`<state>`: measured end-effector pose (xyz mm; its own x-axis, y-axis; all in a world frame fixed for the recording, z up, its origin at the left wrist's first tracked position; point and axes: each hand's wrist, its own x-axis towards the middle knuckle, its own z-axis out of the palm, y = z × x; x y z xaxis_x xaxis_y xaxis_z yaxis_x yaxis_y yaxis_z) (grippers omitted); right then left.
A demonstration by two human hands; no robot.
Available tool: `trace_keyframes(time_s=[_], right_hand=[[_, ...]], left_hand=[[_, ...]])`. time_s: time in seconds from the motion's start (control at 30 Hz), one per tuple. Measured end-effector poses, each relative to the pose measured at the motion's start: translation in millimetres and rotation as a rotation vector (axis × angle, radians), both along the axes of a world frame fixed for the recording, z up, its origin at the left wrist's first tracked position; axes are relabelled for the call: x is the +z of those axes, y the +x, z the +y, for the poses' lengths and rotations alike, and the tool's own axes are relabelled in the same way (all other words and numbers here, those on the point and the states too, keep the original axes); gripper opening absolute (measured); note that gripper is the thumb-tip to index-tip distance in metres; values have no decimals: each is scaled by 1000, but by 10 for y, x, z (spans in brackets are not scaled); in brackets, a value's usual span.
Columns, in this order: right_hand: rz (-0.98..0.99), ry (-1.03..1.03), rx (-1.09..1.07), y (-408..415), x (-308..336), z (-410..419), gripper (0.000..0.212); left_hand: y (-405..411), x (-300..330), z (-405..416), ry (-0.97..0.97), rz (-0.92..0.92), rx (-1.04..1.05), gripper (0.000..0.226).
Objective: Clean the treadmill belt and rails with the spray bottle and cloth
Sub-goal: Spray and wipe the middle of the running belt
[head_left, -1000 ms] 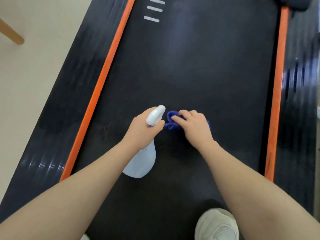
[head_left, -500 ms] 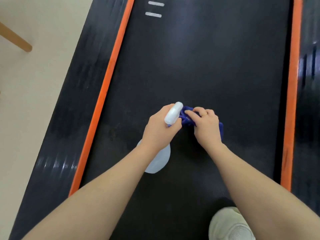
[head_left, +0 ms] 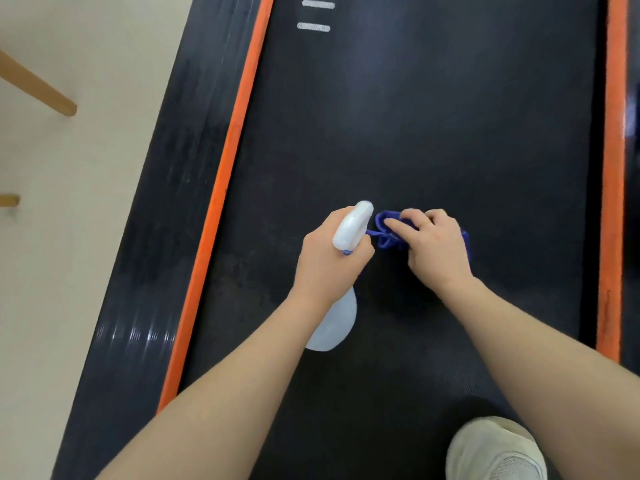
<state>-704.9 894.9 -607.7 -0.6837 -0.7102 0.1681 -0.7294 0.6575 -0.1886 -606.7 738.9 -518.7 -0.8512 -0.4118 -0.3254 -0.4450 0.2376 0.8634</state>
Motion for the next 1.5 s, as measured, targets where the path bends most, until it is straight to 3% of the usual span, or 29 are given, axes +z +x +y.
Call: trace_keyframes(time_s=[0.07,0.13,0.23,0.3,0.37,0.5,0.67,0.77,0.87,0.97,1.07,1.13,1.2,1.27,1.4,1.47,1.5], right_hand=[[-16,15,-74,121,-15,-20,56],[-63,87,78,266,8,62,58],[-337,245,271,216,275,257,55],[-434,264,113,137,470,442,55],[-443,140,-127,64,683,672,50],[-504,63,-312,47,920,1059,30],[-632,-221,-678,108,1000,1214,21],[-615,-312,-807,84,997,1360,20],[-640,-305,-846,99,942,1562,19],[-655,-300,-796,105,806,1670,22],[-614,-345,-756,67,573,1528,25],[-565,-306,-787,65,384,1373,31],[-450,-124,-742,180,242,1201,39],[-377,-46,-517,398,166,1052,46],[-291,96,137,782,79,970,66],[-206,95,139,497,75,932,65],[-198,83,21,313,94,895,60]], left_hand=[[-21,-18,2,-24,-3,-1,39],[-57,-34,33,-58,-32,-42,40],[-63,-55,117,-93,-144,-147,42],[-7,-27,197,-62,-226,-193,40],[45,31,298,-57,-274,-254,34],[34,145,485,-148,-308,-377,22],[60,167,873,-208,-393,-560,21],[113,152,1238,-232,-332,-715,13],[121,131,1482,-206,-304,-714,7],[82,161,1480,-192,-295,-622,8],[39,268,1297,-135,-160,-457,9],[7,338,1131,-66,-71,-326,23],[-27,343,1000,-27,-43,-230,42],[-81,301,939,-37,-29,-157,45],[-183,260,883,-82,-41,-65,31],[-187,257,835,-68,-38,-7,26],[-187,247,810,-57,-36,34,23]])
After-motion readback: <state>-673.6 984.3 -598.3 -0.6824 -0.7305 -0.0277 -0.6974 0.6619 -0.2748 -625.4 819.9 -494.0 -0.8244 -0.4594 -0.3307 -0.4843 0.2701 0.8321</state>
